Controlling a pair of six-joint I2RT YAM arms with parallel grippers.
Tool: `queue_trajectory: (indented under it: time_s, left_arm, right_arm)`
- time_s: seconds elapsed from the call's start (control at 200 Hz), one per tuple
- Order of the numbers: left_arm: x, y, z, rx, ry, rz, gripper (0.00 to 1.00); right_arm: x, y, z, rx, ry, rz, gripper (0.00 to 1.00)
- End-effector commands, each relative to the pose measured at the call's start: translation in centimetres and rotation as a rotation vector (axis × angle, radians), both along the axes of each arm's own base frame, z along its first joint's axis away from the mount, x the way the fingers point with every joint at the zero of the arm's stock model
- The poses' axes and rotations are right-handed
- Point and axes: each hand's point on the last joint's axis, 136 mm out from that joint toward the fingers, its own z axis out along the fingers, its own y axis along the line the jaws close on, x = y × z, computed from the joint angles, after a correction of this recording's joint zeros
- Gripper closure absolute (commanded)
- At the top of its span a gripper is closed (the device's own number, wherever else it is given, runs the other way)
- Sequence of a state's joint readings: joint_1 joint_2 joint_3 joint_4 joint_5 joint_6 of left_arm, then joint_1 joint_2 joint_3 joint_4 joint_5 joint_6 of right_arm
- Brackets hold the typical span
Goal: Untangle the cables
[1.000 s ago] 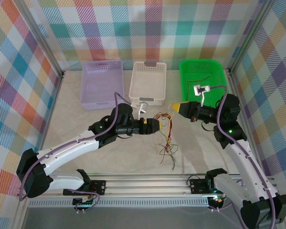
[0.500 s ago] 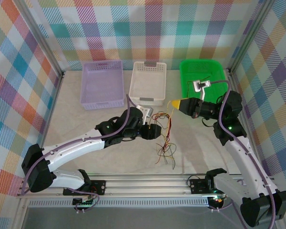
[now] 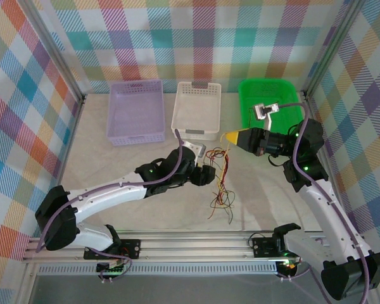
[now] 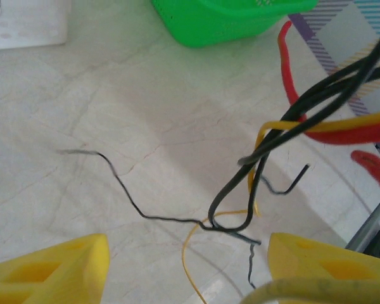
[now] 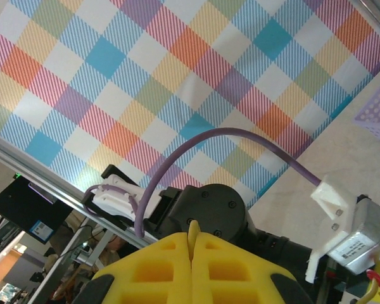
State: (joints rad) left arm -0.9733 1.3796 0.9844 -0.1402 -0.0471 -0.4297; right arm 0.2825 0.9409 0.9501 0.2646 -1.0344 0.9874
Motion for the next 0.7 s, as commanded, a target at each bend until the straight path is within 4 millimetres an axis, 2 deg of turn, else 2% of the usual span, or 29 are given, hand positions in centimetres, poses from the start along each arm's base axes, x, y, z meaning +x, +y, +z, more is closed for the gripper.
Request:
queue_trajectory:
  time_s: [0.0, 0.095, 0.18, 0.265, 0.39, 0.5, 0.62, 0.695]
  left_arm:
    - [0.6, -1.2, 0.5, -0.049, -0.044, -0.001, 0.34]
    - [0.6, -1.9, 0.7, -0.102, -0.045, -0.011, 0.34]
    - [0.6, -2.2, 0.8, -0.121, -0.051, -0.016, 0.4]
    - [0.8, -2.3, 0.9, -0.125, -0.054, -0.011, 0.52]
    - [1.0, -2.5, 0.6, -0.128, -0.044, 0.001, 0.79]
    - [1.2, -1.8, 0.0, -0.091, -0.045, 0.028, 1.0]
    - [1.5, -0.3, -0.9, -0.056, -0.036, 0.057, 1.0]
    - [1.9, 1.3, -1.5, -0.023, -0.026, 0.099, 1.0]
  right_arm:
    - [-1.3, 0.0, 2.7, 0.028, -0.087, 0.026, 1.0]
    - [-1.3, 0.0, 2.7, 0.028, -0.087, 0.028, 1.0]
    - [-1.4, 0.1, 2.7, 0.029, -0.088, 0.028, 1.0]
    - [-1.4, 0.1, 2.8, 0.034, -0.089, 0.03, 1.0]
    - [-1.2, 0.1, 2.9, 0.035, -0.088, 0.02, 1.0]
    - [-1.3, -0.1, 3.0, 0.023, -0.1, -0.004, 1.0]
    - [-1.5, -0.4, 3.4, 0.012, -0.117, -0.04, 1.0]
    - [-1.3, -0.7, 3.5, -0.004, -0.128, -0.084, 1.0]
